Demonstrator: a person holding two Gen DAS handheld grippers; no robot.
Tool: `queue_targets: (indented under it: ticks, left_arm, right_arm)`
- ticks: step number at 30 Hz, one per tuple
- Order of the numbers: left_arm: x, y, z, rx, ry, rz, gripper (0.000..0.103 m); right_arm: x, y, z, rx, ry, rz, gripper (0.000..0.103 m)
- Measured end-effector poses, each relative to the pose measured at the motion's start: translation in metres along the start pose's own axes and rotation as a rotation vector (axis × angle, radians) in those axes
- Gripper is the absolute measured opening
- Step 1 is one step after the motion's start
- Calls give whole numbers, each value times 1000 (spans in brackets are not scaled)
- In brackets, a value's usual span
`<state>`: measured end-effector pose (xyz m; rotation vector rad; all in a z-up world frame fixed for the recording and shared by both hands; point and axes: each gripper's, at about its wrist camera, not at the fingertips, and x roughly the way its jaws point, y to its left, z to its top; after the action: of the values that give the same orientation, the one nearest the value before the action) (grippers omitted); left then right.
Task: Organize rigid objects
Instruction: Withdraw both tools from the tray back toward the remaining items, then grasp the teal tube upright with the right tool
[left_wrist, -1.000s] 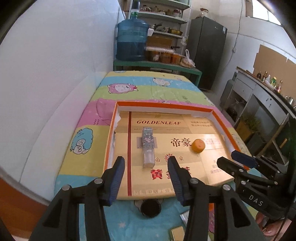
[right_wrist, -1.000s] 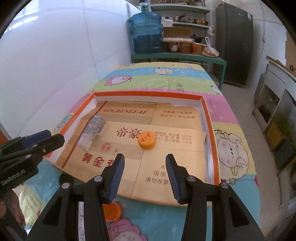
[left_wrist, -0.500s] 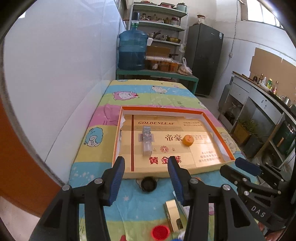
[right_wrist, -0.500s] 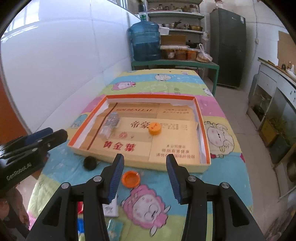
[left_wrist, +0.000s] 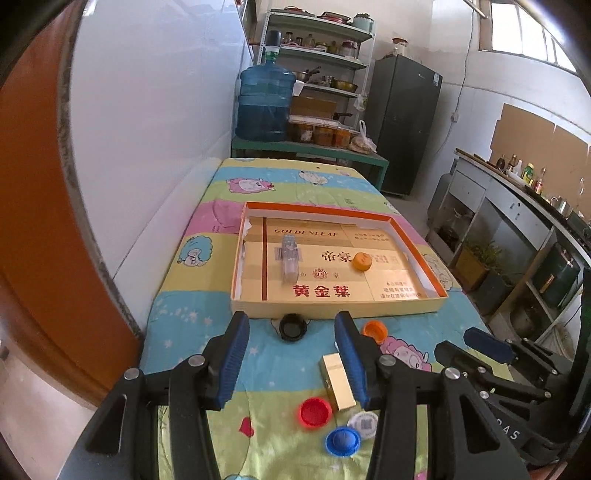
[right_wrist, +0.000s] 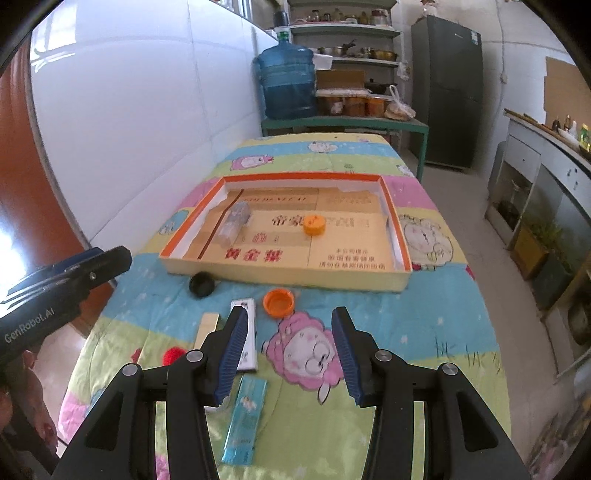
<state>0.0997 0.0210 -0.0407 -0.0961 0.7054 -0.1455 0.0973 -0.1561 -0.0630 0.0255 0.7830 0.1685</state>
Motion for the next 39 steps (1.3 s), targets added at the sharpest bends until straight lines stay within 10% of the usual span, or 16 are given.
queue_targets:
  ticks: [39]
  left_arm:
    - [-21, 4, -83, 24, 12, -59, 49]
  right_arm:
    - [32, 29, -71, -47, 143, -29, 49]
